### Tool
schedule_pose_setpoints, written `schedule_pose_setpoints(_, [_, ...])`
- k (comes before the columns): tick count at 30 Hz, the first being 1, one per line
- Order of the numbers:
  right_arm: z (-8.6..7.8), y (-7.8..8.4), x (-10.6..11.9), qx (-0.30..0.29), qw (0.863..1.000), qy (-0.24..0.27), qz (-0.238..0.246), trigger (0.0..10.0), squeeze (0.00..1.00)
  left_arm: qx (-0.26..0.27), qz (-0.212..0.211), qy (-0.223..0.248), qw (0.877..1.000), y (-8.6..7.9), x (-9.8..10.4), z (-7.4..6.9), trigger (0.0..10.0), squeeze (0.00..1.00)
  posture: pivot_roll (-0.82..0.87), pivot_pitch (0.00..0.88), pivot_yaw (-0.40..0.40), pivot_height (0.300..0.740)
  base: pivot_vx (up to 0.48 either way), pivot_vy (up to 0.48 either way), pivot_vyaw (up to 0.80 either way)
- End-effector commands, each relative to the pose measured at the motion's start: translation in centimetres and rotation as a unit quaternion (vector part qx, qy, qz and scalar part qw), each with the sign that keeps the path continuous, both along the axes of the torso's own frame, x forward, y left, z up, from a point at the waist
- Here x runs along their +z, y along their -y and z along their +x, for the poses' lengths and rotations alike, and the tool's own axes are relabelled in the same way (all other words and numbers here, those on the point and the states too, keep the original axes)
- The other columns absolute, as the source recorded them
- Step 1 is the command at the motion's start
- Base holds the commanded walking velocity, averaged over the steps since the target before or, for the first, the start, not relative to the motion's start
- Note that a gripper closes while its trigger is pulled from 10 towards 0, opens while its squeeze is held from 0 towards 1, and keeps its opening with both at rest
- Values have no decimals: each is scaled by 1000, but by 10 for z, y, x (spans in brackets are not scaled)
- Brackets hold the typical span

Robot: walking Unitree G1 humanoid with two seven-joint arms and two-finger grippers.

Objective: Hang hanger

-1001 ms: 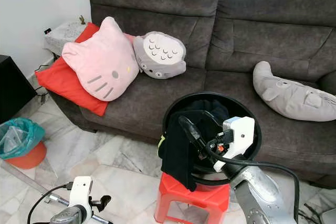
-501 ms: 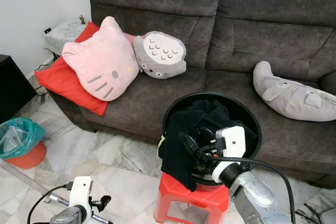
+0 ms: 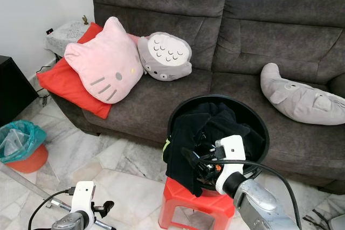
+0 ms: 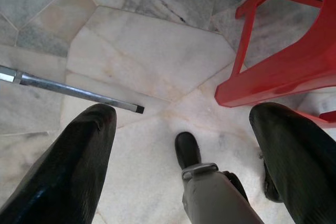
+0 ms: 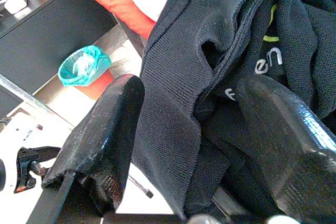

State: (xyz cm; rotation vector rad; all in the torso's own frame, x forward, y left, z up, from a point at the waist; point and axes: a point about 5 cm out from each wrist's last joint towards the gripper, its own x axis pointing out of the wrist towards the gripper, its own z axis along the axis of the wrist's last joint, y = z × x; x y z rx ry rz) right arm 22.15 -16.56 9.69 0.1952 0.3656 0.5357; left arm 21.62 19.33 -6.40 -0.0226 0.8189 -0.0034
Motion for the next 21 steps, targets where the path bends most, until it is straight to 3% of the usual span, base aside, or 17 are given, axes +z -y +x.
schedule_pose_setpoints(1, [1, -2, -3, 9, 1000, -13, -5, 10000, 0, 2, 1, -13, 1000, -1, -3, -5, 10000, 0, -158, 0, 36, 740, 0, 0, 0])
schedule_pose_setpoints(8, [-3, -5, -6, 53, 998, -33, -11, 10000, 0, 4, 2, -14, 1000, -2, -4, -6, 10000, 0, -156, 0, 34, 740, 0, 0, 0])
schedule_pose_setpoints(21, [-8, -12, -1, 98, 995, -18, -3, 10000, 0, 4, 2, -14, 1000, -2, -4, -6, 10000, 0, -157, 0, 35, 740, 0, 0, 0])
